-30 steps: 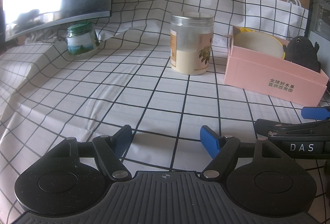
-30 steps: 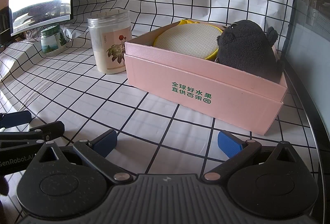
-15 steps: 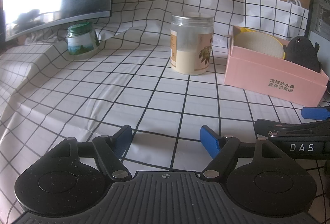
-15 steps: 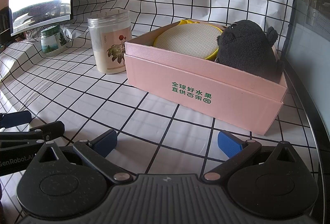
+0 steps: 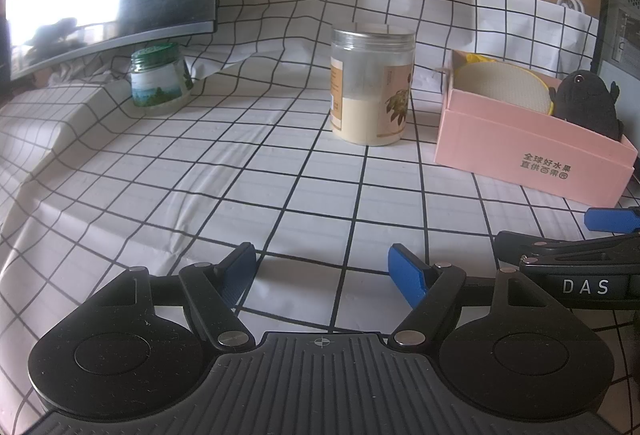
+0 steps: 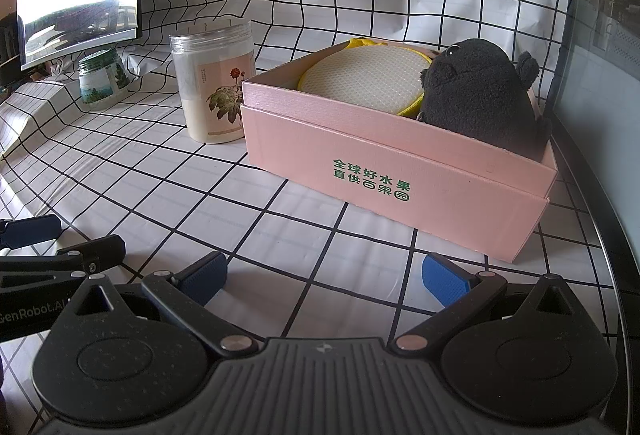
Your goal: Organize soft objects
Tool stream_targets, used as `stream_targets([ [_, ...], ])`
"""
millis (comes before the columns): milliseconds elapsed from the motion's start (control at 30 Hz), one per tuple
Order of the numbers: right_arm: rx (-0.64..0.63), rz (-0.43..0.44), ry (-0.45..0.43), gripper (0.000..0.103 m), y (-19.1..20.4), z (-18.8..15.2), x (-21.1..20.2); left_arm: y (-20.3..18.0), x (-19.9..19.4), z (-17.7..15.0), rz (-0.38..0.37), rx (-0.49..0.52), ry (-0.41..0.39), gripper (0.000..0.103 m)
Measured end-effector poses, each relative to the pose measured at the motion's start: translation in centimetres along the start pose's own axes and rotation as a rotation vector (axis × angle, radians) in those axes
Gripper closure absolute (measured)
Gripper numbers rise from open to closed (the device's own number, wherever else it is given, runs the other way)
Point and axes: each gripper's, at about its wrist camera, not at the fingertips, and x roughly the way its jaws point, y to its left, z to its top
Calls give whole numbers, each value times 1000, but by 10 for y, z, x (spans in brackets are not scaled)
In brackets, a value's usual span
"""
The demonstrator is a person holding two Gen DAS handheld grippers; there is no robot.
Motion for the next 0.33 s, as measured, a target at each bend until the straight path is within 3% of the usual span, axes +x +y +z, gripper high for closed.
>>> stream_targets([
  [333,0,0,0,0,0,0,0,2,0,0,-4,2,0,24],
])
